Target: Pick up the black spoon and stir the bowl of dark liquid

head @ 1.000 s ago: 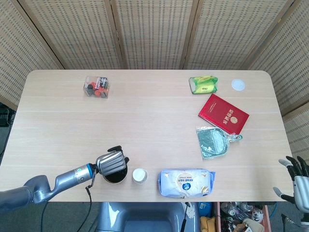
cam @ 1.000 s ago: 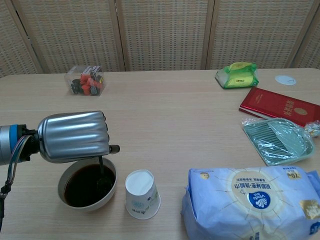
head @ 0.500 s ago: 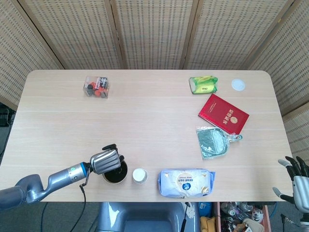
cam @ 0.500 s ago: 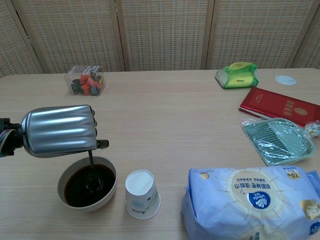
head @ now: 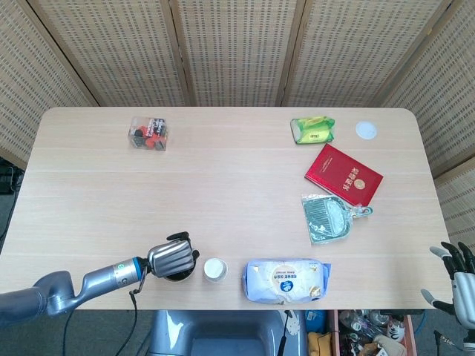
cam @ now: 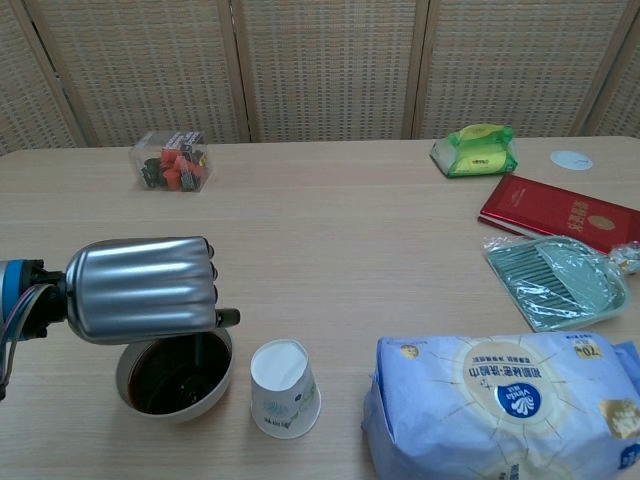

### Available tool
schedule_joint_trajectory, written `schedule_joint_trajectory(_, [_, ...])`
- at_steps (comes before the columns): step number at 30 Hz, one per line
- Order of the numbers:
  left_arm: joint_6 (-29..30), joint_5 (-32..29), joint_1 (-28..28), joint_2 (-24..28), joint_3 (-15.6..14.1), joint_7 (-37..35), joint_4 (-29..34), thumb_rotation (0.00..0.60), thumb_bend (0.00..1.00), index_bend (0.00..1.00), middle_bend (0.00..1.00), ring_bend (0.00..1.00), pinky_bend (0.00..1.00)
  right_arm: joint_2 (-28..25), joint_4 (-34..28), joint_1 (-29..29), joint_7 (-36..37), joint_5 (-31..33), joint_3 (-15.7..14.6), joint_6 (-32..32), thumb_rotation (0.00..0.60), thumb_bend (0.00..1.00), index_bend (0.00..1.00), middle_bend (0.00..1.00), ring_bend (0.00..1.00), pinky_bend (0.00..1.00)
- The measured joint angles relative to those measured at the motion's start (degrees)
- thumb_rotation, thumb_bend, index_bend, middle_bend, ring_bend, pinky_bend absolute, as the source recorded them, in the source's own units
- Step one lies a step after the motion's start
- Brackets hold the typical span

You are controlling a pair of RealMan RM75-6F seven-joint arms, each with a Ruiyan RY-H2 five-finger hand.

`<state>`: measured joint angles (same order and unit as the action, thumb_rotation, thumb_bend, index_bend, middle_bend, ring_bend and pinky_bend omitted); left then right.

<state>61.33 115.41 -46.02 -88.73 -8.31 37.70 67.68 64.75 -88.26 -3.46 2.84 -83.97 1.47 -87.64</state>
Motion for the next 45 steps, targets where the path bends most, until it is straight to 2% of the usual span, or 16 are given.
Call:
schedule_joint_trajectory(15, [-0.57, -3.01, 0.66, -0.16, 1.0, -1.23, -2.39, 0.6, 0.44, 0.65, 0.88, 0.8, 0.78, 0.12, -0.14, 0.12, -0.28, 0.16, 0.11, 0.57, 0.6, 0.18, 0.26, 0.23, 0.07, 0.19])
schedule_joint_trajectory(21, [1.68, -3.16, 2.06, 2.89, 0.03, -2.58, -0.41, 0.6, 0.44, 0.65, 0.88, 0.8, 0.78, 0.37, 0.03, 0.03, -0.03, 0.13, 0.12, 0.53, 0.6, 0.18, 0.26, 0.23, 0.07, 0.19])
schedule_joint_trajectory(28, [1.87, -2.77, 2.52, 3.94, -0.56, -2.14, 2.65, 0.6, 0.44, 0.65, 0.88, 0.8, 0.78, 0.29, 0.33, -0.14, 0.24, 0.15, 0.27, 0.24, 0.6, 0.18, 0.26, 0.23, 0.07, 0.19])
schedule_joint_trajectory(36, [-0.05, -3.52, 2.01, 2.6, 0.69, -1.09, 3.48, 0.6, 0.44, 0.65, 0.88, 0.8, 0.78, 0.25, 0.43, -0.37, 0.4, 0.34, 0.22, 0.25, 0.6, 0.18, 0.26, 0.23, 0.07, 0.19])
schedule_joint_trajectory(45, [-2.53, -6.08, 1.45, 0.1, 2.31, -1.11, 0.71, 0.6, 0.44, 0.65, 0.88, 0.8, 0.78, 0.2, 0.26, -0.73, 0.22, 0.55, 0.19, 0.07, 0.6, 0.18, 0.26, 0.23, 0.07, 0.19])
